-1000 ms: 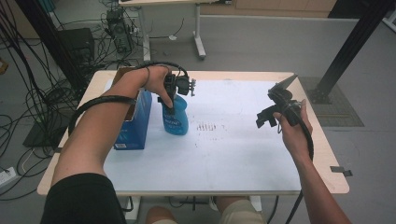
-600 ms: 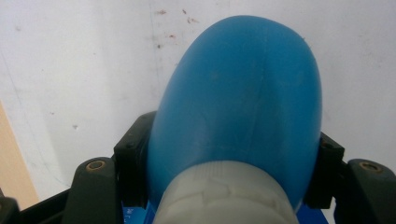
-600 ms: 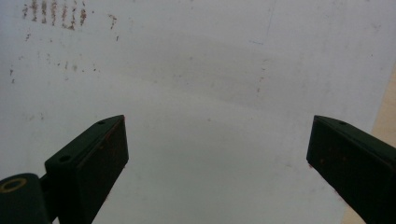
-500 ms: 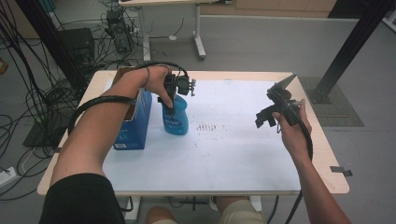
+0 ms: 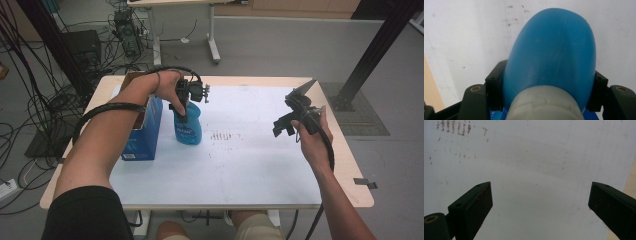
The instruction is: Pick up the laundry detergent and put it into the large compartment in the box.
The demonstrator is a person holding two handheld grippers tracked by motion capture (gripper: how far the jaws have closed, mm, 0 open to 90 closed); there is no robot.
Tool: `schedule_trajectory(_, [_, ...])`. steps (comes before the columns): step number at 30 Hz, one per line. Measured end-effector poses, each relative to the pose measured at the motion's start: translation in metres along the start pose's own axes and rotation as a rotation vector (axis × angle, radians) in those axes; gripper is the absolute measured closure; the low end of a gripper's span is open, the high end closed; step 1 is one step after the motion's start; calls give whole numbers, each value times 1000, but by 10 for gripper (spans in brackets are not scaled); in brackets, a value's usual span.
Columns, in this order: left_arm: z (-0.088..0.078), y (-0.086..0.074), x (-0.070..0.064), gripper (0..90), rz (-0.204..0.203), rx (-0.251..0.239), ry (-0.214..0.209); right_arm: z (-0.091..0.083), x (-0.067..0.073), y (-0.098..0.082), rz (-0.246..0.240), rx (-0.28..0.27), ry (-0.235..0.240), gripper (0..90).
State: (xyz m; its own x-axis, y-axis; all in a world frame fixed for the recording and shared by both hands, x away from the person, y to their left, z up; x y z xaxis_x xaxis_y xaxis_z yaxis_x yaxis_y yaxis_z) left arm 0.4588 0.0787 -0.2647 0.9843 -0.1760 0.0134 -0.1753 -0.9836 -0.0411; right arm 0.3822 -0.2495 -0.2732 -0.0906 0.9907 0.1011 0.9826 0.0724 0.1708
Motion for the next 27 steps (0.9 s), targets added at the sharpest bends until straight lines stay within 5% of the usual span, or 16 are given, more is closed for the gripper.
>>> schedule_trajectory(27, [-2, 5, -1, 356, -5, 0, 2, 4, 2, -2, 0, 3, 5, 55])
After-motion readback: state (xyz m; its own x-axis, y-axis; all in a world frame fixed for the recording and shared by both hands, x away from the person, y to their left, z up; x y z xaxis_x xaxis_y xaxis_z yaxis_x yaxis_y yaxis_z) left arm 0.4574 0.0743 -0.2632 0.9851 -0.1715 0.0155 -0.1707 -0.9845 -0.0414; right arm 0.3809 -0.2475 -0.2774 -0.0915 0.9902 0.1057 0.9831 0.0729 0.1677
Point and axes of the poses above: each handheld gripper's, and its own axes: z roughly forward along the jaws, y roughly out of its top, x roughly to its left, the point moved 9 cm from there along z, roughly forward along the jaws, and after that the axes turned 9 degrees about z, right-handed, at the moved point
